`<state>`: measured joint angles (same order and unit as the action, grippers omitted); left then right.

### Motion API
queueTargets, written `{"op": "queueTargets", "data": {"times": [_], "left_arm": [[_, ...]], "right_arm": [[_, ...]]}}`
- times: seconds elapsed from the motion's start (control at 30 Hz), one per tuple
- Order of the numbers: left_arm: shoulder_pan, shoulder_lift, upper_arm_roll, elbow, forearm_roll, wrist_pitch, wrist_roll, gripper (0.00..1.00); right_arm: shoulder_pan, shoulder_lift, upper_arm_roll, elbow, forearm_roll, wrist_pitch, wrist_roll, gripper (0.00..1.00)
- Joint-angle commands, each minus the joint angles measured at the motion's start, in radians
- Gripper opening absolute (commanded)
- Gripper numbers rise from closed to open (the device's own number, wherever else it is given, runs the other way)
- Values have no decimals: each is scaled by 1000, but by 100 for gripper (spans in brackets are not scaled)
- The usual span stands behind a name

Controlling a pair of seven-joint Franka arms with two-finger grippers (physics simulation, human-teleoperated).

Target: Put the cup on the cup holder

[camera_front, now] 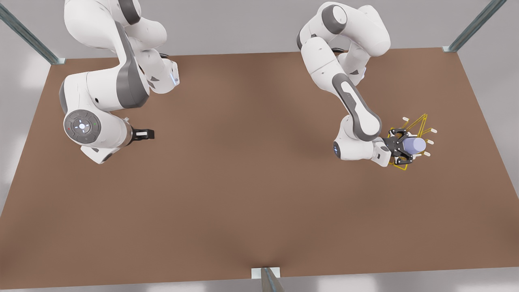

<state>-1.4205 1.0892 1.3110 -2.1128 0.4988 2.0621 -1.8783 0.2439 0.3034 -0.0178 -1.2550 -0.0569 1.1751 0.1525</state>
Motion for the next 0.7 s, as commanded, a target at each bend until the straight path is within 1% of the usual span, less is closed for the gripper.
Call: {"op": "queueTargets", "data": {"times": [0.0, 0.07, 0.17, 0.2, 0.27, 0.33, 0.67], "left_arm": [[0, 0, -4, -3, 3, 20, -5, 69], [-17, 2, -21, -38, 3, 20, -53, 69], [-43, 0, -18, -78, 1, 21, -76, 70], [-43, 0, -13, -78, 1, 21, -107, 73], [-43, 0, -12, -76, 1, 36, -263, 75], [-41, 0, -12, -78, 0, 72, -420, 76], [-60, 3, -19, -115, -2, 76, -420, 78]], "right_arm": [[0, -1, 1, 0, 2, 1, -1, 100], [0, 0, 1, 0, 2, 1, -1, 100], [0, 3, -1, 0, 2, 3, -1, 100], [2, 5, 1, 0, 2, 3, -1, 100], [3, 5, 1, 0, 2, 1, -1, 100], [8, 6, 1, 0, 2, 1, -1, 100], [15, 16, 1, -3, 2, -3, 1, 100]]}}
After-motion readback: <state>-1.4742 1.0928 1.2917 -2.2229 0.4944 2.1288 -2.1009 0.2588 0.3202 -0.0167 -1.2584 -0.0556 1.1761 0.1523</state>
